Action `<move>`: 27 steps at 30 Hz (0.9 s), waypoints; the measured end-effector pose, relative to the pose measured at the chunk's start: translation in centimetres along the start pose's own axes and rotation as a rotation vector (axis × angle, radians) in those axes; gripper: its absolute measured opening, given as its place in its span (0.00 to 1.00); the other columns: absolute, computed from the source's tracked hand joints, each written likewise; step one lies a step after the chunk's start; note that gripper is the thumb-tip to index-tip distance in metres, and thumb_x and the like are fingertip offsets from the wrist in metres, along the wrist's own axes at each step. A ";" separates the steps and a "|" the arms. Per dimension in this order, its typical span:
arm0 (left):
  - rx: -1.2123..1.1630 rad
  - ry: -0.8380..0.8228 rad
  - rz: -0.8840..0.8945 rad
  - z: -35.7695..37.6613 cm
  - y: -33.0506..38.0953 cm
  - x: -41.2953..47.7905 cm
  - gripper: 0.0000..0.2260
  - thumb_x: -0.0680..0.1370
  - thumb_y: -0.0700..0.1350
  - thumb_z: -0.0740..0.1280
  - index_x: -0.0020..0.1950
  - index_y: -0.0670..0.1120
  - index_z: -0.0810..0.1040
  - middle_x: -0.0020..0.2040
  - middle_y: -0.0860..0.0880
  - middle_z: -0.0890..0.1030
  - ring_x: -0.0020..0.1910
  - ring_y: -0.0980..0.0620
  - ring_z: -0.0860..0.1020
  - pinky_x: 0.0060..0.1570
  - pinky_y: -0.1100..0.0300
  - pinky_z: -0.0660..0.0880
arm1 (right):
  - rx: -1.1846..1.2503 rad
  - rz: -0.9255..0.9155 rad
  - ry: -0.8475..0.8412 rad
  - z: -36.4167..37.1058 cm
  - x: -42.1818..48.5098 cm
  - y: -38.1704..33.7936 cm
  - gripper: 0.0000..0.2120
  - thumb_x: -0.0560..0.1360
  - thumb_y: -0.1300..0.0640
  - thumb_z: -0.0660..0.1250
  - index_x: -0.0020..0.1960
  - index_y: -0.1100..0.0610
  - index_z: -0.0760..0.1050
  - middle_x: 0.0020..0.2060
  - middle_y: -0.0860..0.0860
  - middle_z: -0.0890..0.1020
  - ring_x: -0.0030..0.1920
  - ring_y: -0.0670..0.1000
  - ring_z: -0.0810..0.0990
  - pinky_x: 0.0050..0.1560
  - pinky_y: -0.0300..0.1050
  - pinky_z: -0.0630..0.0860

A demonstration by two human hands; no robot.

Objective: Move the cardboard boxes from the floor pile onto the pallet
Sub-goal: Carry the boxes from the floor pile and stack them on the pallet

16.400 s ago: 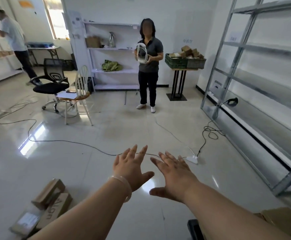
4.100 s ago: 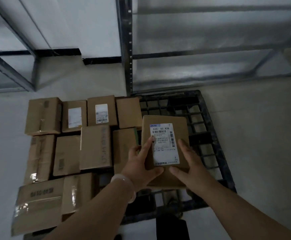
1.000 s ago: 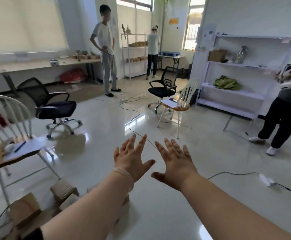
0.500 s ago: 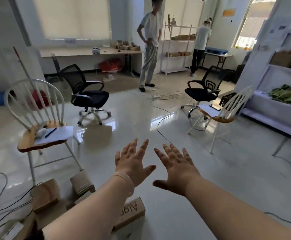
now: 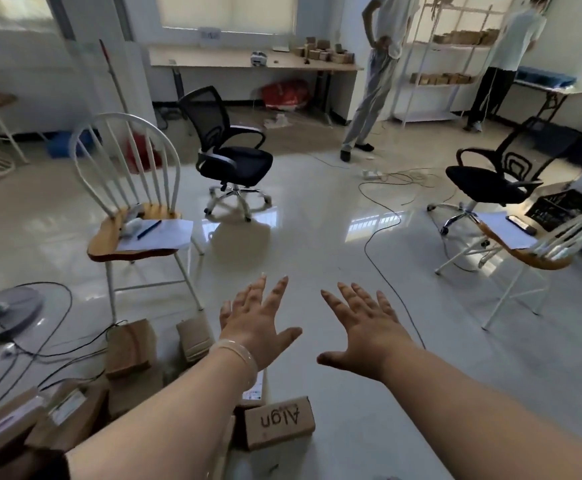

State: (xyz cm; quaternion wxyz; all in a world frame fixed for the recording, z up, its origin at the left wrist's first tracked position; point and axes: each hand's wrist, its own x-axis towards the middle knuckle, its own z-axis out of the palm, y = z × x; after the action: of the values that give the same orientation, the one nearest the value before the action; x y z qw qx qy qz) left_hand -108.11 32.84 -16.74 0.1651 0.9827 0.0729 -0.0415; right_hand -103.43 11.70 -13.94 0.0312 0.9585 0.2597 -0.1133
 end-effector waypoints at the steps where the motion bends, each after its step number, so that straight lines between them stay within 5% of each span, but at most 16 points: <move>1: -0.003 0.003 -0.033 0.2 -0.6 0.3 0.38 0.76 0.69 0.56 0.75 0.66 0.32 0.80 0.53 0.38 0.79 0.49 0.41 0.75 0.42 0.43 | -0.005 -0.026 -0.009 0.2 1.3 0.0 0.50 0.71 0.26 0.58 0.78 0.41 0.30 0.79 0.47 0.35 0.77 0.49 0.31 0.75 0.57 0.31; 18: -0.086 0.073 -0.670 5.6 5.4 8.3 0.39 0.76 0.70 0.56 0.76 0.65 0.33 0.80 0.51 0.37 0.79 0.46 0.40 0.75 0.41 0.41 | -0.162 -0.677 -0.117 -0.6 19.5 7.4 0.50 0.71 0.27 0.60 0.78 0.41 0.32 0.79 0.49 0.36 0.78 0.51 0.33 0.75 0.57 0.31; 27: -0.058 0.092 -0.860 3.4 4.3 6.2 0.38 0.77 0.67 0.57 0.77 0.63 0.33 0.79 0.50 0.35 0.78 0.46 0.38 0.74 0.39 0.39 | -0.140 -0.911 -0.106 -0.9 23.3 2.9 0.51 0.71 0.27 0.62 0.77 0.40 0.31 0.79 0.48 0.38 0.78 0.50 0.34 0.76 0.57 0.33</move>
State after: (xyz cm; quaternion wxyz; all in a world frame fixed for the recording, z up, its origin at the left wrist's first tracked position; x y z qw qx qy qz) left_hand -101.49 28.48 -19.27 0.1570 0.8587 0.4841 -0.0607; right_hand -82.25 20.70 -18.50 0.0563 0.7351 0.6596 -0.1462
